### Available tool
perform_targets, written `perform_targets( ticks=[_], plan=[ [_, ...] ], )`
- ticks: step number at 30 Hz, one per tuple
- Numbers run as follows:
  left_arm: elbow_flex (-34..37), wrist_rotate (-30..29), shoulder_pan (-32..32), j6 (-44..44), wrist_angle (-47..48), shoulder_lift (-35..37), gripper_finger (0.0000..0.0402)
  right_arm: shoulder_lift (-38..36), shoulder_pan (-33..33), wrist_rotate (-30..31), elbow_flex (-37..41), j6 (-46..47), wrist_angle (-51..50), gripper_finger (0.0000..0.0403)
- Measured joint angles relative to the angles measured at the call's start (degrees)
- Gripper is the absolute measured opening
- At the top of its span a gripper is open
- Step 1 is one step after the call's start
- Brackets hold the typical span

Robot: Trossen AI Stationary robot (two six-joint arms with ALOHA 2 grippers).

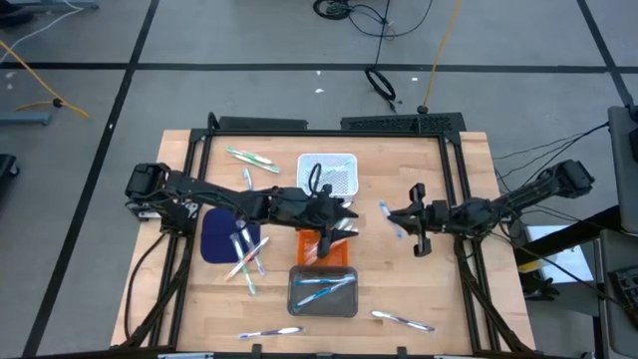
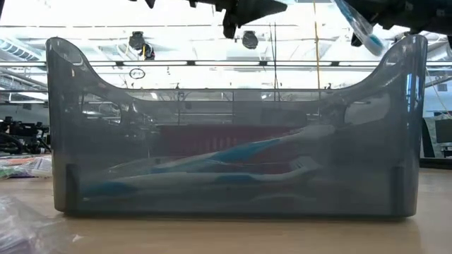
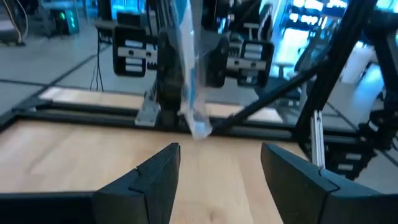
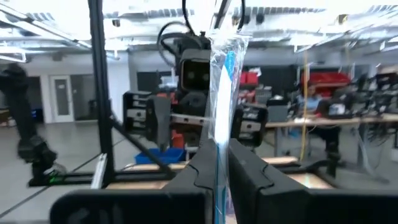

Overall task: Pick & Place Toothbrushes
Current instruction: Put the right blue toothbrush into the black bin

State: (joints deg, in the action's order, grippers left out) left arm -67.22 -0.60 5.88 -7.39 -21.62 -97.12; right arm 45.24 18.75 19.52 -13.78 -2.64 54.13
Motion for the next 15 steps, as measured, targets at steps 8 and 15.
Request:
perform_targets(
  ticks=[8,15],
  plan=[
    [0.0,0.0,-1.3,1.2,-6.7,0.0,0.0228,4.4,-3.5,-3.3,-5.5,-5.5,0.5,0.0010],
    [0.0,0.0,-1.7,1.2,-8.7,0.0,0.0228,9.9,-5.6,-5.0,-11.5,-10.1,0.5,0.0010]
  ],
)
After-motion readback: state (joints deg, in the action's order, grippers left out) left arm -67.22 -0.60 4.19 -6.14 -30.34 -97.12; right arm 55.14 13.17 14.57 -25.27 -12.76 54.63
